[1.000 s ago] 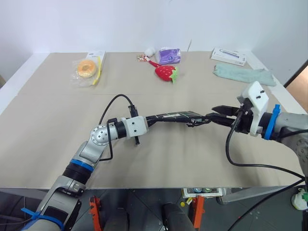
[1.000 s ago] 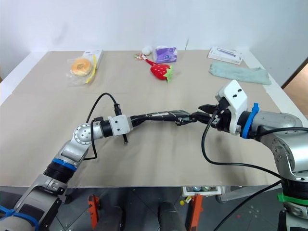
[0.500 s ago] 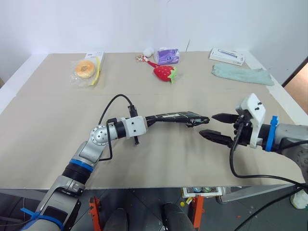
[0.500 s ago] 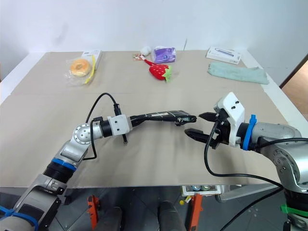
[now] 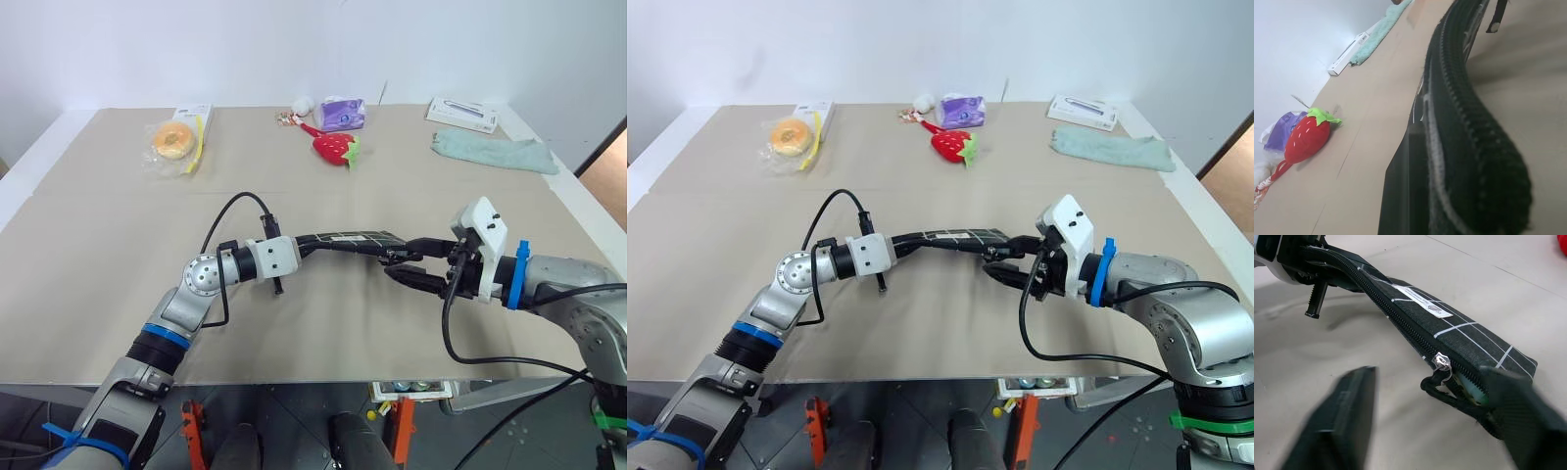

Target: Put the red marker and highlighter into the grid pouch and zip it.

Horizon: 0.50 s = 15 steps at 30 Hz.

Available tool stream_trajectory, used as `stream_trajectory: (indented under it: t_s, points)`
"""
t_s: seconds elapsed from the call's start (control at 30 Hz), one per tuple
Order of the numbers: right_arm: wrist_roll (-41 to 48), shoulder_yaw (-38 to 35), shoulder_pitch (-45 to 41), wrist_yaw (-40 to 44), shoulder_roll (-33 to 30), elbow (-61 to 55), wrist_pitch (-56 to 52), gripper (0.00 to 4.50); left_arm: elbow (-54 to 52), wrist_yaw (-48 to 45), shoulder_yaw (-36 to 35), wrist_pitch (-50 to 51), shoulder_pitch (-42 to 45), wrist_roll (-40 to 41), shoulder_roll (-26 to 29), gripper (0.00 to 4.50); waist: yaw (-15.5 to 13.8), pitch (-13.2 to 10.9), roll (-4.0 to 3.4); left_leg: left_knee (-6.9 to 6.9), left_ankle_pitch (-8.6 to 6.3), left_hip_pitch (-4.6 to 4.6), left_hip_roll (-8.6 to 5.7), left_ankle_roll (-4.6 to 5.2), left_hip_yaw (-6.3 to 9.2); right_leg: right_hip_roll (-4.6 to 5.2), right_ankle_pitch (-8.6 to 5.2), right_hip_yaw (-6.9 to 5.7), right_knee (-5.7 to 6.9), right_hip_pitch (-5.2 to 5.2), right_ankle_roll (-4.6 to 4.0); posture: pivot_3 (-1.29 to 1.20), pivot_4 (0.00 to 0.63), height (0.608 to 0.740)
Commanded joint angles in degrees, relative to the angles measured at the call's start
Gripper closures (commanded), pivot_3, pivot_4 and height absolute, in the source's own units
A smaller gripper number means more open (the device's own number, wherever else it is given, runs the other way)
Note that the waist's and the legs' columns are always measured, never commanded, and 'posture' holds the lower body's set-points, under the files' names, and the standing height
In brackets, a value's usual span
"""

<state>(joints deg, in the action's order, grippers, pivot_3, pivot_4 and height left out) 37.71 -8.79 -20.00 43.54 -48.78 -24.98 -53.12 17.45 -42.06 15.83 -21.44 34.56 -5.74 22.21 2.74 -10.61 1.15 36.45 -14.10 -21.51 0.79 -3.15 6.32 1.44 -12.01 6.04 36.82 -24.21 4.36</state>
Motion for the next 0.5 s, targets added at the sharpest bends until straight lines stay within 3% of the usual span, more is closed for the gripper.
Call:
stream_trajectory:
  t_s: [0.03,0.13,0.5]
  points:
    - [-1.2,0.1,0.4,0.7,-1.2,-0.2,1.6,2.91,-1.0,0.3,-1.4,-1.2,1.7,0.7,0.2,4.5,0.0,0.0,0.0,0.0,0.0,0.0,0.0,0.0,0.0,0.0,0.0,0.0,0.0,0.0,0.0,0.0,0.15,0.74]
    - [-2.8,0.7,1.5,1.4,-2.9,0.2,2.4,4.46,-0.7,0.3,-1.4,-1.4,1.9,0.7,0.1,4.5,0.0,0.0,0.0,0.0,0.0,0.0,0.0,0.0,0.0,0.0,0.0,0.0,0.0,0.0,0.0,0.0,0.15,0.74]
    - [-4.4,-1.5,2.0,3.5,-5.8,2.0,4.4,4.46,-0.7,0.2,-1.3,-2.0,1.8,0.7,0.2,4.5,0.0,0.0,0.0,0.0,0.0,0.0,-0.01,0.0,0.0,0.01,0.0,0.0,0.0,0.0,0.0,0.0,0.15,0.74]
